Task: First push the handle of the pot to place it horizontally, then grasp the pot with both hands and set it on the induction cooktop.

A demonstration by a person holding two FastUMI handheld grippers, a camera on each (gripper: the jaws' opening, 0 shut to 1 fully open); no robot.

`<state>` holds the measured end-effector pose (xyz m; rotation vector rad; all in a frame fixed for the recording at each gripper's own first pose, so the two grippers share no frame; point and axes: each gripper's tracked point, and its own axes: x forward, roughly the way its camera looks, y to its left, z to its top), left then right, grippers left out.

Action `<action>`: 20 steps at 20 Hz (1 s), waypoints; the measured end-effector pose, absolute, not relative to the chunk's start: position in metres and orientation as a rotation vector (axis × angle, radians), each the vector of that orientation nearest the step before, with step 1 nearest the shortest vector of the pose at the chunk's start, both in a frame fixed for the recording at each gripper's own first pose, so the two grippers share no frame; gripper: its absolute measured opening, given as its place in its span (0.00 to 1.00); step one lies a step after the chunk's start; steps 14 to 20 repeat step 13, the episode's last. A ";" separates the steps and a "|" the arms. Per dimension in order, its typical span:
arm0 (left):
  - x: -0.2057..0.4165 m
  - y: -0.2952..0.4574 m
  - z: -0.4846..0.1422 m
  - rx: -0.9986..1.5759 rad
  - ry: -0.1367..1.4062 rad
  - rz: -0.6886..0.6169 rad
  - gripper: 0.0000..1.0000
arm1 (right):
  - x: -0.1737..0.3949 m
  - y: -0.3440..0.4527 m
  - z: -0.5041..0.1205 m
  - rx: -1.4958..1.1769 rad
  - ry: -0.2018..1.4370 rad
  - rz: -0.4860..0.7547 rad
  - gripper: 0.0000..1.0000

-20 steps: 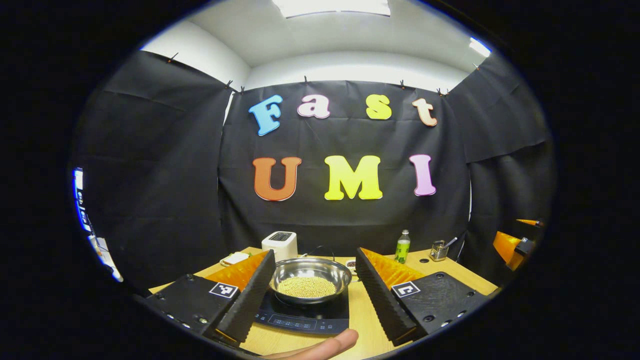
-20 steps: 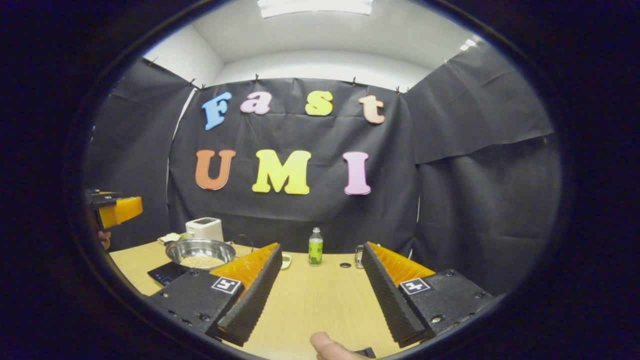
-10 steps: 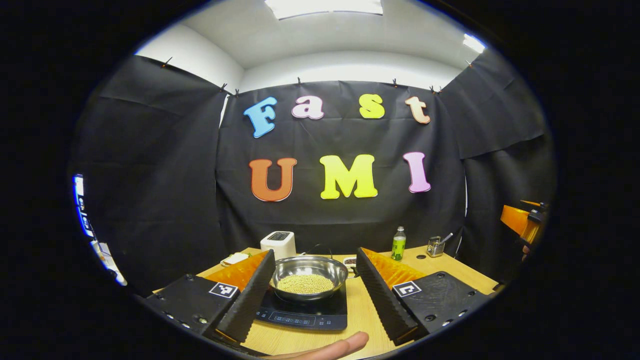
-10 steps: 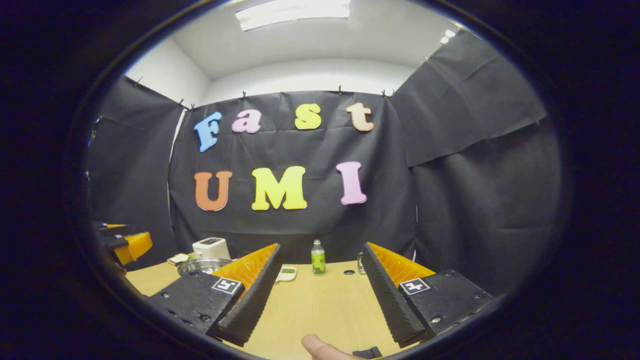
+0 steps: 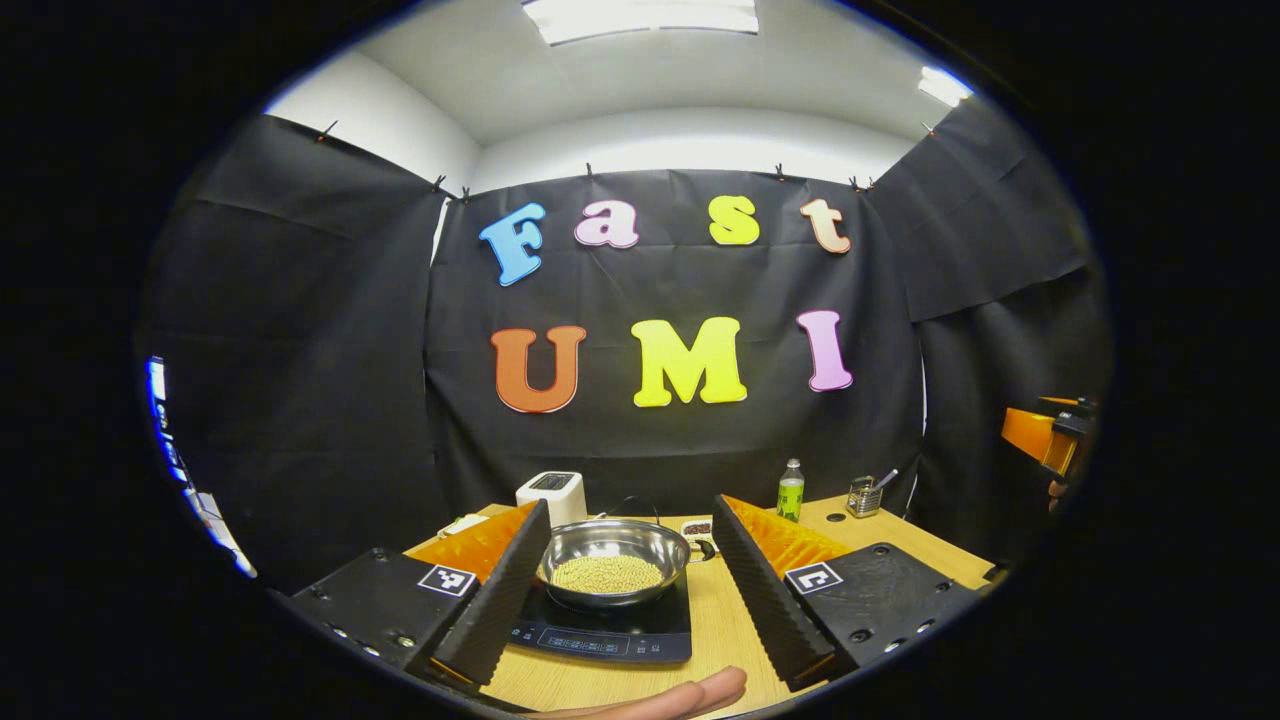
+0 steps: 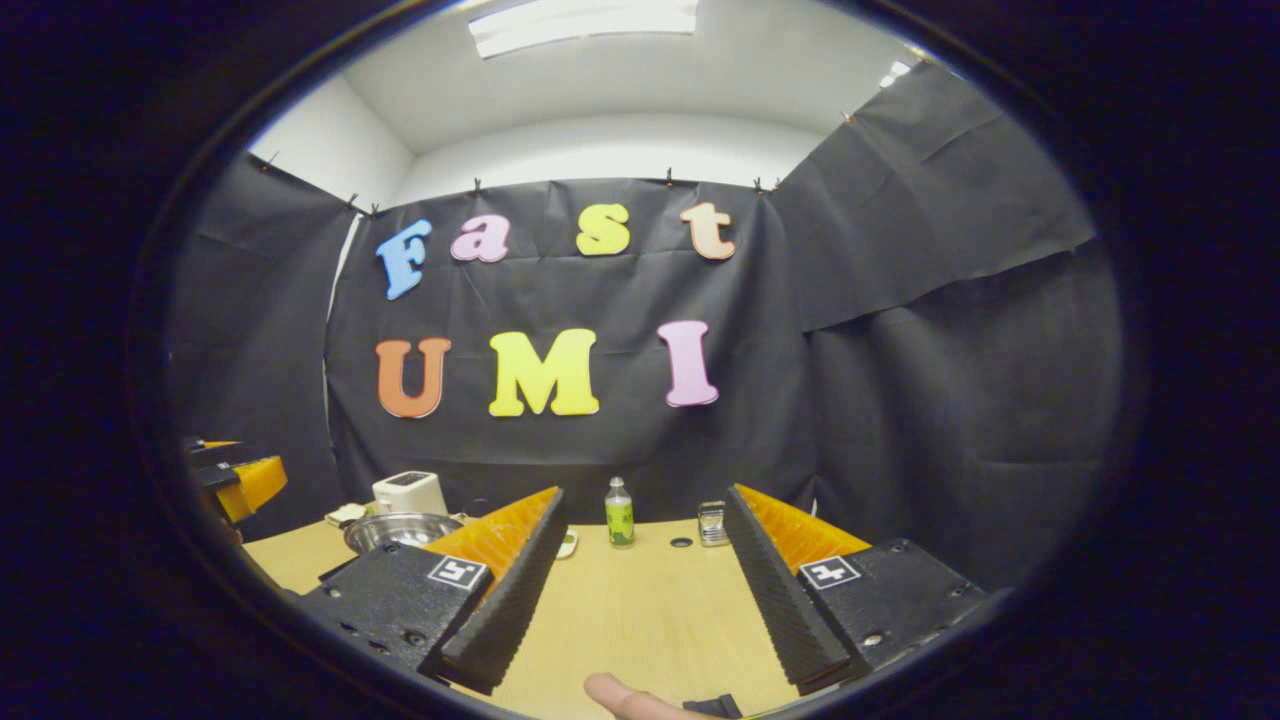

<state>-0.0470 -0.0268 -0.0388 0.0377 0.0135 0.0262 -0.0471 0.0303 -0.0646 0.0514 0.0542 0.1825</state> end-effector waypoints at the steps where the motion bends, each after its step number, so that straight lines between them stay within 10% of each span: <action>1: -0.047 -0.027 -0.039 0.041 0.013 0.024 0.96 | -0.047 0.030 -0.065 0.051 0.054 0.186 0.97; 20: -0.046 -0.025 -0.050 0.024 0.029 0.009 0.96 | -0.051 0.040 -0.076 0.029 0.064 0.207 0.97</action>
